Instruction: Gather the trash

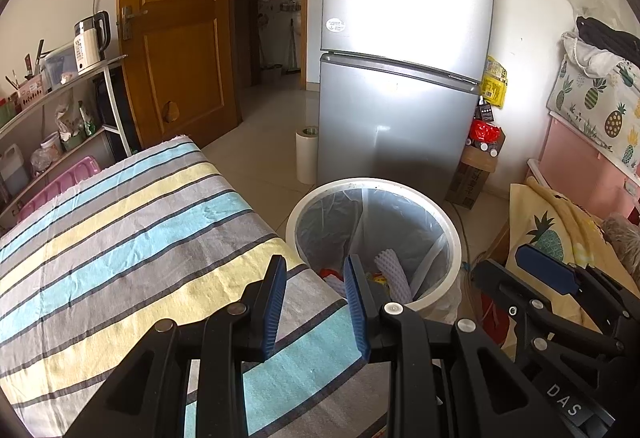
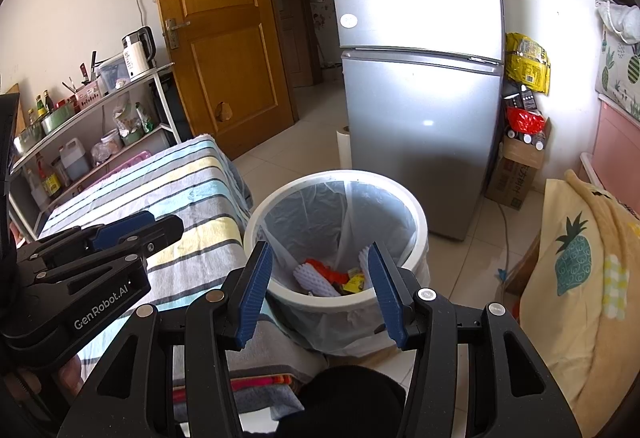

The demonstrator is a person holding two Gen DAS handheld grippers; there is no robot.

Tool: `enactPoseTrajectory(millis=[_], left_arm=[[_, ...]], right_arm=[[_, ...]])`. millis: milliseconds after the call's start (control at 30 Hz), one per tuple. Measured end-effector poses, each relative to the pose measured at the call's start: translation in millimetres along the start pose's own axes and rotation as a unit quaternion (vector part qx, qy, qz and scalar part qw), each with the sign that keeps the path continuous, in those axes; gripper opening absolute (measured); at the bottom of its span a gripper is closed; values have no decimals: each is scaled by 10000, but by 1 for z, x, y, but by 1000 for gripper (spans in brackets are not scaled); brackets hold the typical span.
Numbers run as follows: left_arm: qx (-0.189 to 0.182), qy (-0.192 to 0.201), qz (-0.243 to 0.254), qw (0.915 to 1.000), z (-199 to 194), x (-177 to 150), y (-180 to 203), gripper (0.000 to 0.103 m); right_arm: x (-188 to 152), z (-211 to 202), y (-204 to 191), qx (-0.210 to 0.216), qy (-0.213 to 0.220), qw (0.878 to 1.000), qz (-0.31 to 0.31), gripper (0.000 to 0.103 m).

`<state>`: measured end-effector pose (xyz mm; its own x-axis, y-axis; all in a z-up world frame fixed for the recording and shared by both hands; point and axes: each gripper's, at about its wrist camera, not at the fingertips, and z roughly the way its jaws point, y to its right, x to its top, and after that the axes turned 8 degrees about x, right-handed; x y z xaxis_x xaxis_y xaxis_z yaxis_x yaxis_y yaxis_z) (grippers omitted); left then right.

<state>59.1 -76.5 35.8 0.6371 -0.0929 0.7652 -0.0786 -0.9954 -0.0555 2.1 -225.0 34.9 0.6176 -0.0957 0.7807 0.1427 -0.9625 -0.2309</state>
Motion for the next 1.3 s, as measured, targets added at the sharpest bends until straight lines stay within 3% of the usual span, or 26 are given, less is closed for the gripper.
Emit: enactPoseTrajectory(millis=[1300], left_arm=[[18, -88, -107, 9999, 5, -2, -5, 30]], right_arm=[[1, 0, -1, 18, 2, 10000, 8, 51]])
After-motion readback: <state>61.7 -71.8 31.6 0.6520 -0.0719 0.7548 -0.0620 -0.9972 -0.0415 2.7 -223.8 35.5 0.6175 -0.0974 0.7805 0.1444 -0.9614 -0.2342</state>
